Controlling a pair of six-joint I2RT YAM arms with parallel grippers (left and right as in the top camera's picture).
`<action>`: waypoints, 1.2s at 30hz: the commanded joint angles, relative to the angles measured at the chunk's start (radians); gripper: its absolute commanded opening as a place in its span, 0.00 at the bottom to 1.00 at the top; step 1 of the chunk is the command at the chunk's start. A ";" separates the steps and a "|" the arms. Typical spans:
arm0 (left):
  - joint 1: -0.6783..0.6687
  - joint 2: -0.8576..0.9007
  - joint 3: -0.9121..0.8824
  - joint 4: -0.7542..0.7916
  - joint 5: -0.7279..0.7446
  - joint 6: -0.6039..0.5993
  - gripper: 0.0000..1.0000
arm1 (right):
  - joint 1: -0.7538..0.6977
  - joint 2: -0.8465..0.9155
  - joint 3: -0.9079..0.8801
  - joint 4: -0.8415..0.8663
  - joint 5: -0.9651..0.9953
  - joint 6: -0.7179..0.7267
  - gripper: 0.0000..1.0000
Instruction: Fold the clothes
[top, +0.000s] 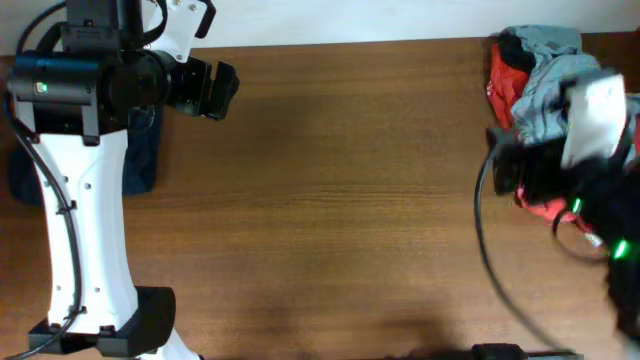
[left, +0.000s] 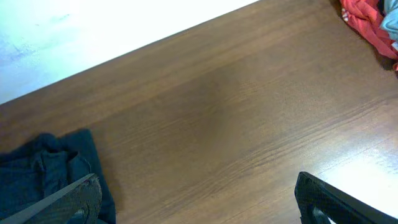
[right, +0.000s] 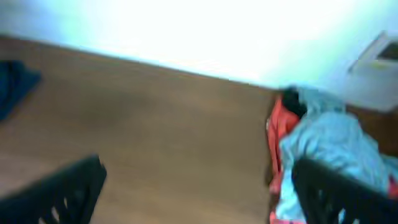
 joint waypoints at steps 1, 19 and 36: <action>-0.002 -0.005 0.004 0.000 0.008 0.016 0.99 | 0.010 -0.170 -0.298 0.165 -0.048 -0.010 0.99; -0.002 -0.005 0.004 0.000 0.008 0.016 0.99 | 0.008 -0.869 -1.444 0.967 -0.203 0.002 0.99; -0.002 -0.005 0.004 0.000 0.008 0.016 0.99 | 0.008 -0.961 -1.503 0.893 -0.082 0.002 0.99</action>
